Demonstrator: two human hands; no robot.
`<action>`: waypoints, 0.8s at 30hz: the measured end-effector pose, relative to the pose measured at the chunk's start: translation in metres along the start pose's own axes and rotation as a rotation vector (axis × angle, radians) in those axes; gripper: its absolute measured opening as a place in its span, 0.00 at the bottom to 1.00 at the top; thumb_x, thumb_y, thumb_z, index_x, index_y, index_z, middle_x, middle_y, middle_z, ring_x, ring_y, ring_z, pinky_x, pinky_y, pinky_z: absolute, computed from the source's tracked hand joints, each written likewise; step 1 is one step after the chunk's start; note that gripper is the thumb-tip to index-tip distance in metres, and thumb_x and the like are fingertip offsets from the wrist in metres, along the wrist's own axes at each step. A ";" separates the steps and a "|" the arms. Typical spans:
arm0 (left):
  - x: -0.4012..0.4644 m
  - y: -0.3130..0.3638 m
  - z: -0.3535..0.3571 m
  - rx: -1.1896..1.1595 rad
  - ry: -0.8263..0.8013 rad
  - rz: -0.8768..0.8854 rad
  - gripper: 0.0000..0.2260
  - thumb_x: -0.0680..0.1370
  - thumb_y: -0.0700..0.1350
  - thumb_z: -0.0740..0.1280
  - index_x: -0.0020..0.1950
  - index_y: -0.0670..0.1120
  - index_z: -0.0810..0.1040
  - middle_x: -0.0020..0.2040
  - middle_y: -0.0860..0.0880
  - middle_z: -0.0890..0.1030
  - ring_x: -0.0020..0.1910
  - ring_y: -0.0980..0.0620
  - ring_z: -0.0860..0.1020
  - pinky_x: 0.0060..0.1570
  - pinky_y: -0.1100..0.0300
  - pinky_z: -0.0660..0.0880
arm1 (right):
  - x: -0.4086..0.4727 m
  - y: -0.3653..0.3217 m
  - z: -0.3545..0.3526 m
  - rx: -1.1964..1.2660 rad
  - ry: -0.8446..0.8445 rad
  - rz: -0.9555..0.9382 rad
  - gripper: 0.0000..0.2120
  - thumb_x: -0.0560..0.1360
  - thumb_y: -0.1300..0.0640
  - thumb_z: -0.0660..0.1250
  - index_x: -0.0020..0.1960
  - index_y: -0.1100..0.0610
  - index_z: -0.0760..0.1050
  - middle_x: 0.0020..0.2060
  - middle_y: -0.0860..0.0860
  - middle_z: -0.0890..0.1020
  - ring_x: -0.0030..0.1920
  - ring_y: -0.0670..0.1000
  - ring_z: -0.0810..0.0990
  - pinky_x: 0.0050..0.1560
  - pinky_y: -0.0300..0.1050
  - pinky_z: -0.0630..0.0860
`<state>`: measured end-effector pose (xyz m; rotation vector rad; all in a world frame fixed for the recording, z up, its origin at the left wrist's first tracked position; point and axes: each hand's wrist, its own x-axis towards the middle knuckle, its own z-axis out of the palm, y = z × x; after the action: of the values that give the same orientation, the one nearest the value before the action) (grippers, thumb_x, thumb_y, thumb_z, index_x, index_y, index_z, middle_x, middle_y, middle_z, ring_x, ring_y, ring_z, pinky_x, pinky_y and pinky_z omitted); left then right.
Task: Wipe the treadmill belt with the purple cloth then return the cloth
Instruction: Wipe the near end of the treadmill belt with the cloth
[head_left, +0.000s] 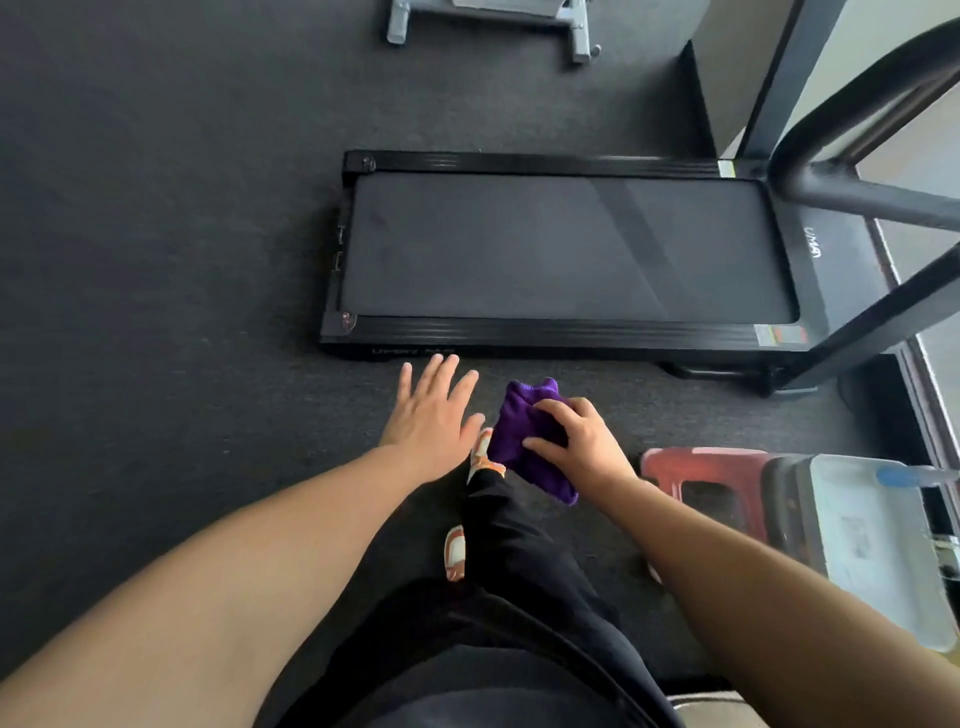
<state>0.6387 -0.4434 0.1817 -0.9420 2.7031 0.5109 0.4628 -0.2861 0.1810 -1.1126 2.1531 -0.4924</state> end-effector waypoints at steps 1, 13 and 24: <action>0.003 -0.009 -0.003 0.000 0.001 -0.015 0.28 0.84 0.59 0.51 0.82 0.49 0.52 0.83 0.44 0.50 0.82 0.45 0.44 0.79 0.39 0.41 | 0.009 -0.006 0.002 -0.002 -0.015 -0.010 0.27 0.72 0.45 0.74 0.68 0.49 0.73 0.59 0.53 0.72 0.59 0.54 0.74 0.62 0.47 0.73; 0.074 -0.127 -0.044 -0.019 -0.013 -0.134 0.29 0.84 0.58 0.52 0.82 0.49 0.52 0.83 0.43 0.49 0.82 0.45 0.44 0.79 0.39 0.41 | 0.149 -0.078 0.034 -0.038 -0.141 -0.065 0.27 0.72 0.43 0.74 0.68 0.48 0.73 0.60 0.51 0.71 0.61 0.54 0.72 0.63 0.48 0.73; 0.121 -0.217 -0.057 -0.044 -0.101 -0.237 0.28 0.84 0.58 0.52 0.82 0.49 0.52 0.83 0.43 0.50 0.82 0.44 0.44 0.79 0.39 0.42 | 0.258 -0.141 0.050 0.000 -0.223 -0.062 0.27 0.73 0.45 0.74 0.69 0.48 0.72 0.63 0.52 0.70 0.64 0.54 0.71 0.66 0.50 0.71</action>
<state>0.6784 -0.6920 0.1406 -1.1946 2.4575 0.5543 0.4700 -0.5805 0.1302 -1.1787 1.9308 -0.3771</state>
